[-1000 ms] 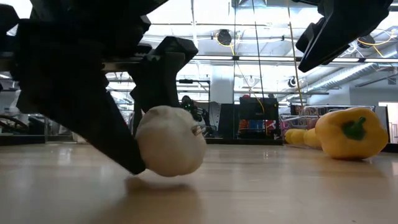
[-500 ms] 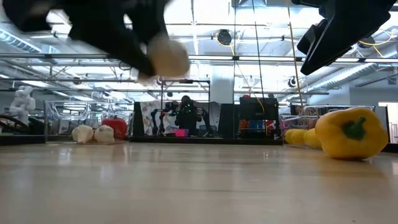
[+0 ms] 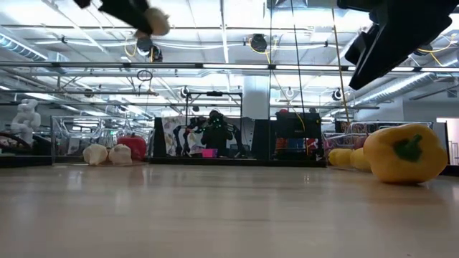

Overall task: Sort produce into baskets
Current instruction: Put the white garlic into the left transparent bin

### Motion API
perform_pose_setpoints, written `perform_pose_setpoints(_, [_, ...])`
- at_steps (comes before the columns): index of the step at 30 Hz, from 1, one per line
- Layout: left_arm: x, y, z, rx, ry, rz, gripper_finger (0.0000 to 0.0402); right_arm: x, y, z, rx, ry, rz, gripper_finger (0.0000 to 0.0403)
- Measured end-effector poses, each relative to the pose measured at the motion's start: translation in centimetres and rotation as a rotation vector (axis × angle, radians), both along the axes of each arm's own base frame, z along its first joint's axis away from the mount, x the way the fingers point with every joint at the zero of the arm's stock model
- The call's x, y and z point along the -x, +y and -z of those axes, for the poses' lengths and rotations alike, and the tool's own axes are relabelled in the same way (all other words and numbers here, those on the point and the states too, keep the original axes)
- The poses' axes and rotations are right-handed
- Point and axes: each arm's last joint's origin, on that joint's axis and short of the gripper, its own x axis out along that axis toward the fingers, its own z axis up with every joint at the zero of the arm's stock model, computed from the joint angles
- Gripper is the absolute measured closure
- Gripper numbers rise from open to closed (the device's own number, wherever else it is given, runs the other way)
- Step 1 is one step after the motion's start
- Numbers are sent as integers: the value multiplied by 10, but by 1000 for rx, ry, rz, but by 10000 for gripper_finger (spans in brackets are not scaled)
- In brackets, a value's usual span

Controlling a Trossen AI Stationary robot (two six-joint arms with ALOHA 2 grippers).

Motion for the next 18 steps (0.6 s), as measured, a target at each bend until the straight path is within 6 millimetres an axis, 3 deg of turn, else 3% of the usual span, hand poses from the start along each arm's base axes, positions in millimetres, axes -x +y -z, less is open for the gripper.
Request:
perform_pose_setpoints(7, [49, 56, -2, -31, -38, -224, 194, 1, -1, -1, 34, 2, -16, 298])
perform_pose_setpoints(13, [81, 85, 15, -50, -38, -382, 194, -7, -8, -42, 178, -182, 99, 298])
perform_pose_setpoints(18, [87, 100, 34, -85, -4, -454, 194, -11, -10, -66, 204, -216, 125, 298])
